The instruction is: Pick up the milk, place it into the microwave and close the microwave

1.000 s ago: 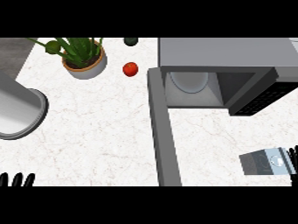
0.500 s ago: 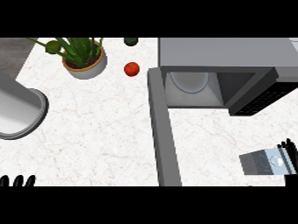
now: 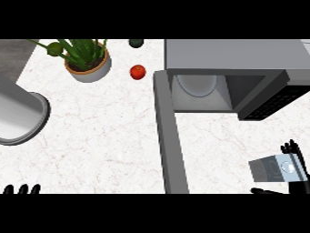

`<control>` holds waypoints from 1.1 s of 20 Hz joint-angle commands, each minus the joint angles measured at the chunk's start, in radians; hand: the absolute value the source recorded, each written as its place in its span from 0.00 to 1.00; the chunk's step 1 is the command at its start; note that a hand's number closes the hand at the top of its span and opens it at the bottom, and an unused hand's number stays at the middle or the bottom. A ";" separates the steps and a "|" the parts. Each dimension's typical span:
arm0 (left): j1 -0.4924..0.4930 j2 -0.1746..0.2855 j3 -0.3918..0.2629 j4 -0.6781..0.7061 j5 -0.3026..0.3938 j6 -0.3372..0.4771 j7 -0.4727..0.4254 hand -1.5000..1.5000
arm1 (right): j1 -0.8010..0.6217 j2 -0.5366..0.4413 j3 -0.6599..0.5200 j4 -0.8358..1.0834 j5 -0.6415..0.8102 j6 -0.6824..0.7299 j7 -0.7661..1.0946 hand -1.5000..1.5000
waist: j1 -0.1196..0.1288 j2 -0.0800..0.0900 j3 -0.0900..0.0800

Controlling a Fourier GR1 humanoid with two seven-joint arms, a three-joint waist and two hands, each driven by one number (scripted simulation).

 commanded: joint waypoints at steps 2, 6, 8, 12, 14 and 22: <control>0.027 0.019 -0.001 -0.053 0.021 0.009 0.032 0.00 | -0.056 -0.001 -0.005 0.085 -0.010 -0.017 -0.081 0.00 | 0.001 0.000 0.000; 0.020 0.055 0.045 -0.054 0.067 -0.023 0.040 0.00 | -0.061 0.013 -0.017 0.033 -0.015 -0.112 -0.062 1.00 | -0.003 0.000 0.000; 0.040 0.013 -0.013 0.016 0.009 -0.011 -0.038 0.00 | -0.119 -0.035 -0.003 0.125 0.060 -0.182 -0.104 1.00 | 0.008 0.002 0.001; 0.022 0.029 0.011 0.047 0.043 -0.037 -0.066 0.00 | -0.167 -0.006 -0.021 0.155 0.030 -0.223 -0.101 1.00 | 0.003 0.001 0.000; 0.068 0.009 -0.049 0.026 -0.016 -0.015 -0.096 0.00 | -0.202 0.022 -0.044 0.193 0.028 -0.301 -0.121 1.00 | 0.010 0.001 0.001; -0.009 0.046 0.003 -0.027 0.039 -0.010 0.022 0.00 | -0.331 0.050 -0.016 0.237 0.007 -0.217 -0.172 1.00 | 0.011 0.005 0.002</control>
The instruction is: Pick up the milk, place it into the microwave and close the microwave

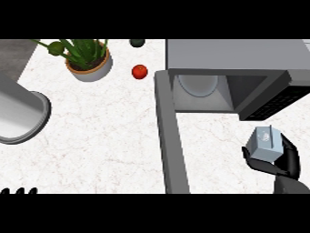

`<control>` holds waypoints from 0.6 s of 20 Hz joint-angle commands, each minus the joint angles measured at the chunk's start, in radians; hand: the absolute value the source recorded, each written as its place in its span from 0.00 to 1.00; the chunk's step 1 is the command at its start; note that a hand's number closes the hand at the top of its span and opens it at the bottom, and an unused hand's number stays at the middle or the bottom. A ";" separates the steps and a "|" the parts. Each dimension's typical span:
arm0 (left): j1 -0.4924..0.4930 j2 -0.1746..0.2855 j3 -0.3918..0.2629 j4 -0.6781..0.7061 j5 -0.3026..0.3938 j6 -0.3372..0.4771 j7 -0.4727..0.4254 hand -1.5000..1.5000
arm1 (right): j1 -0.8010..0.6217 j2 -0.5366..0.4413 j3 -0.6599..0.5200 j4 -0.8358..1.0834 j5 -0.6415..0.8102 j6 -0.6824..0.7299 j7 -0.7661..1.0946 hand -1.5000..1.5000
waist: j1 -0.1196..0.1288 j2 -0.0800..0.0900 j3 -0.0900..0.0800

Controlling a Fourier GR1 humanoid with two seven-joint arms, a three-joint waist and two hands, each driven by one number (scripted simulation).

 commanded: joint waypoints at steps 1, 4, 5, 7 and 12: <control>-0.005 0.033 0.045 -0.022 0.055 -0.029 0.020 0.00 | -0.116 0.077 0.016 0.062 0.015 -0.072 -0.071 1.00 | 0.013 0.003 0.001; -0.002 0.019 0.013 0.038 0.006 -0.032 -0.029 0.00 | -0.226 0.138 0.046 0.087 0.044 -0.124 -0.012 1.00 | 0.020 0.003 0.001; -0.024 0.023 0.020 -0.003 0.030 -0.027 0.013 0.00 | -0.263 0.114 0.030 0.141 0.042 -0.116 -0.030 1.00 | 0.022 0.007 0.002; -0.032 0.025 0.030 0.042 0.030 -0.047 -0.024 0.00 | -0.250 0.122 0.029 0.177 0.041 -0.115 -0.084 1.00 | 0.013 0.005 0.001; 0.000 -0.018 -0.033 0.047 -0.017 -0.004 -0.035 0.00 | -0.196 0.138 0.060 0.046 0.025 -0.098 -0.038 1.00 | -0.008 -0.004 -0.001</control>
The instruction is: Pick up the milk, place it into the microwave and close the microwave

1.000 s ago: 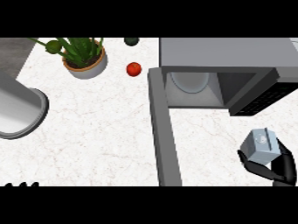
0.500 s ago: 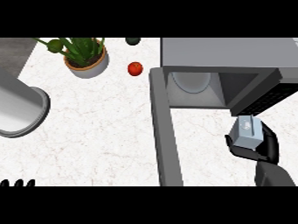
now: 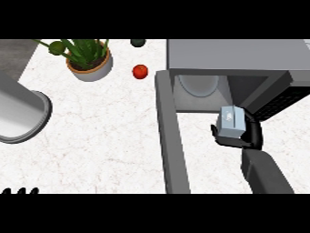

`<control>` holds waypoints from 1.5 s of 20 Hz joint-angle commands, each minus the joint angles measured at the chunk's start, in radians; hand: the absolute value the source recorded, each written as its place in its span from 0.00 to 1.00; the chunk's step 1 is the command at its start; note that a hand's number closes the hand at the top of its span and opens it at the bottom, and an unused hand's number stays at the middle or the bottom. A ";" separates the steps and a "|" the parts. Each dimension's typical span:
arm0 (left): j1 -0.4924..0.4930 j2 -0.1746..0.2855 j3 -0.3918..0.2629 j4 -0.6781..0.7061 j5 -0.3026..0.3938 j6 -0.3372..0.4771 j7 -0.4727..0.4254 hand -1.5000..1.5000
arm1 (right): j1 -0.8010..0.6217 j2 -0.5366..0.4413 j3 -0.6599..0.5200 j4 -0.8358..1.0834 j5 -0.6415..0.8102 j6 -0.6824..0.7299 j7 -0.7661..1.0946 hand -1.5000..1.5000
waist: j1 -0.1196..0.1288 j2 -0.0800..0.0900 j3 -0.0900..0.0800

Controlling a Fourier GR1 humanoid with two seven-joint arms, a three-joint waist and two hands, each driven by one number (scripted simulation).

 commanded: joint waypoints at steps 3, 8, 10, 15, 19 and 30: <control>0.083 0.005 -0.017 -0.061 -0.001 0.000 -0.019 0.00 | 0.090 0.038 0.073 -0.192 0.009 -0.025 0.040 1.00 | -0.019 -0.008 -0.002; 0.093 0.037 -0.004 -0.070 0.016 -0.018 0.008 0.00 | 0.197 0.018 0.112 -0.423 -0.019 0.031 0.146 1.00 | -0.026 -0.010 -0.002; 0.110 0.046 0.004 -0.029 0.024 -0.053 -0.057 0.00 | 0.303 0.035 0.150 -0.513 0.000 0.018 0.166 1.00 | -0.024 -0.010 -0.003; 0.081 0.041 0.021 -0.028 0.040 -0.046 -0.055 0.00 | 0.470 0.062 0.240 -0.831 -0.011 0.080 0.348 1.00 | -0.031 -0.011 -0.003; 0.116 0.003 -0.061 -0.055 -0.012 -0.002 -0.045 0.00 | 0.542 0.080 0.278 -1.011 -0.105 0.179 0.466 1.00 | -0.029 -0.010 -0.003; 0.124 0.074 0.062 0.011 0.098 -0.084 -0.111 0.00 | 0.479 0.082 0.422 -0.997 -0.121 0.012 0.473 1.00 | -0.008 -0.004 -0.001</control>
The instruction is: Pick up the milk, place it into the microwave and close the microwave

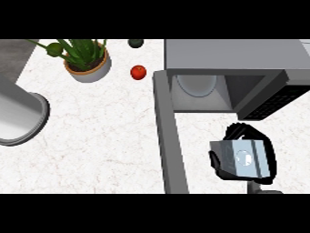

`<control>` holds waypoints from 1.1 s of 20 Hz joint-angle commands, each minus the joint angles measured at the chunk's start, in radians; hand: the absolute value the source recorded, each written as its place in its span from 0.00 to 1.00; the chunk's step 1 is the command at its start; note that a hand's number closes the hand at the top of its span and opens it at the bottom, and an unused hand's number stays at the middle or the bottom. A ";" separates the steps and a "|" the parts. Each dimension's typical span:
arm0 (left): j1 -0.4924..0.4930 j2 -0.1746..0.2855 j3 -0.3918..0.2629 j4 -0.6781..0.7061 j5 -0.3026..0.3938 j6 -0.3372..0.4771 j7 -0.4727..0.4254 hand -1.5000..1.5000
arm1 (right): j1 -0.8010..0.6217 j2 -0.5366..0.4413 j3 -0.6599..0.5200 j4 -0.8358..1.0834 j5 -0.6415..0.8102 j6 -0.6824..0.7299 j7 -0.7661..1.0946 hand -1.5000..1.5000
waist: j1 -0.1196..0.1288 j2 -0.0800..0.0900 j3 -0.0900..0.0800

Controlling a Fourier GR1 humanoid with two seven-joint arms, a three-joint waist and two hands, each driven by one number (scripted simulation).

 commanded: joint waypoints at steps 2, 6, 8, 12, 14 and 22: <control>0.048 0.008 -0.008 -0.064 0.003 0.014 0.007 0.00 | -0.076 0.003 0.057 0.008 0.080 -0.129 0.072 1.00 | 0.006 0.001 0.000; 0.032 0.006 0.003 -0.026 0.013 0.007 0.003 0.00 | -0.250 0.003 0.054 0.139 0.039 -0.184 0.121 1.00 | 0.010 0.003 0.001; -0.010 -0.011 0.005 0.005 0.000 0.027 0.006 0.00 | -0.290 -0.027 0.009 0.140 0.056 -0.153 0.177 1.00 | 0.005 0.002 0.000; 0.034 0.037 0.044 -0.050 0.048 -0.014 0.019 0.00 | -0.401 0.003 0.039 0.364 0.105 -0.301 0.125 1.00 | 0.016 0.004 0.001; -0.071 0.004 0.029 0.057 0.029 -0.002 0.023 0.00 | -0.465 0.003 -0.011 0.520 0.100 -0.306 0.068 1.00 | 0.016 0.009 0.001; -0.048 0.053 0.107 0.061 0.104 -0.067 0.011 0.00 | -0.732 -0.009 -0.124 0.892 0.019 -0.335 -0.051 1.00 | 0.032 0.012 0.001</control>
